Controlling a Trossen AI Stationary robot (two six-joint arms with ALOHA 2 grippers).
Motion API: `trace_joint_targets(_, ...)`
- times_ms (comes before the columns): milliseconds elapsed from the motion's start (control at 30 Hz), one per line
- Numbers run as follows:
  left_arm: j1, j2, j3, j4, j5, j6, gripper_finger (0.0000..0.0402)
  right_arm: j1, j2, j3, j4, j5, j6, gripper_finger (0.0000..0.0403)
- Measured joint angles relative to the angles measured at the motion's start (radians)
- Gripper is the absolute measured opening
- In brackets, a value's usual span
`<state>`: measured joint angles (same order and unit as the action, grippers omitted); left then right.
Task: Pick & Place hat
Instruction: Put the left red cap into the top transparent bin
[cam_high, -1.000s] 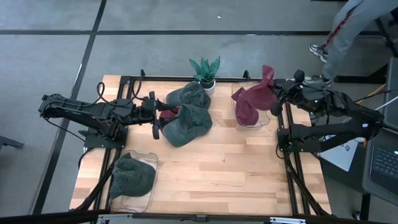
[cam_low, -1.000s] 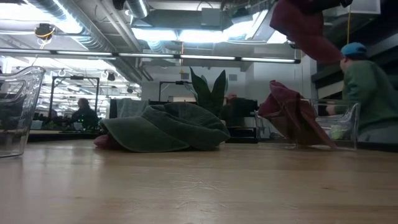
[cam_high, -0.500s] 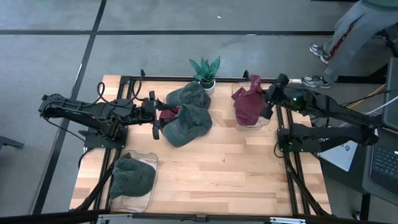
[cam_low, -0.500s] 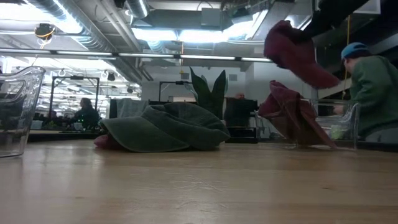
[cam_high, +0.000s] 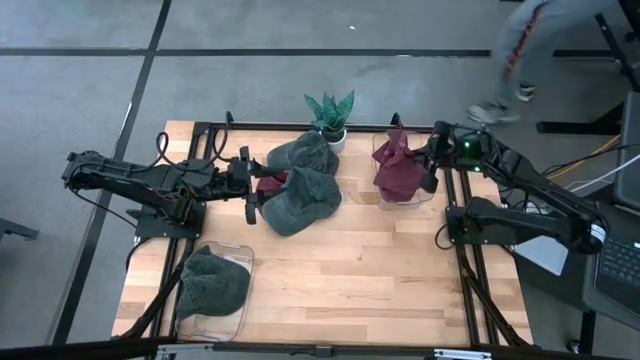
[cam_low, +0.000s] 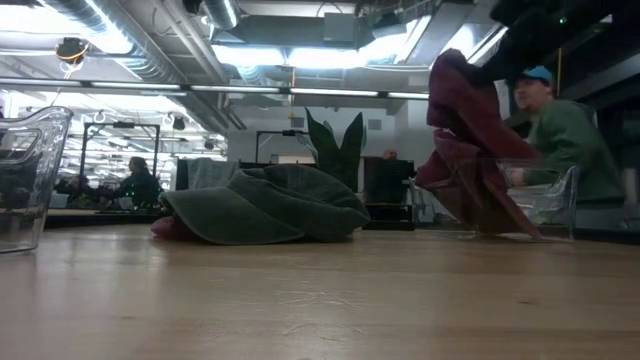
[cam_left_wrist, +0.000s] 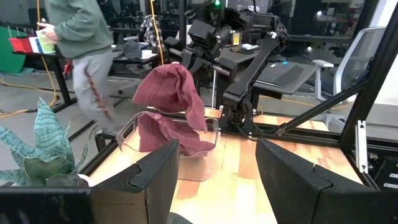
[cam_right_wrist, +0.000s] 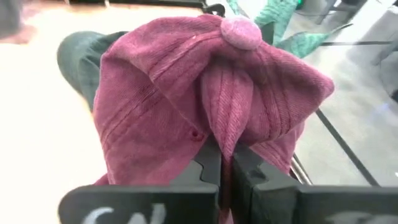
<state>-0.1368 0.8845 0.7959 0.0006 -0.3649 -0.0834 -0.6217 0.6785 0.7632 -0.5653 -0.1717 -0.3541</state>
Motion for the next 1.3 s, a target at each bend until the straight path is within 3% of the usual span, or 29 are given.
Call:
trace_joint_targets(200, 0.000, 0.000, 0.000, 0.000, 0.000, -0.011, 0.0210, -0.105, 0.000, -0.071, 0.053, -0.111, -0.030, 0.0008)
trace_joint_targets(367, 0.000, 0.000, 0.000, 0.000, 0.000, -0.019, 0.0210, -0.182, 0.000, -0.190, 0.274, -0.272, 0.050, 0.0008)
trace_joint_targets(567, 0.000, 0.000, 0.000, 0.000, 0.000, -0.035, 0.0210, -0.260, -0.002, -0.296, 0.439, -0.332, 0.141, 0.0008)
trace_joint_targets(1000, 0.000, 0.000, 0.000, 0.000, 0.000, -0.038, 0.0210, -0.378, -0.059, -0.331, 0.260, -0.348, 0.119, 0.0008)
trace_joint_targets(1300, 0.000, 0.000, 0.000, 0.000, 0.000, -0.037, 0.0210, -0.377, -0.077, -0.235, 0.061, -0.333, 0.134, 0.0008)
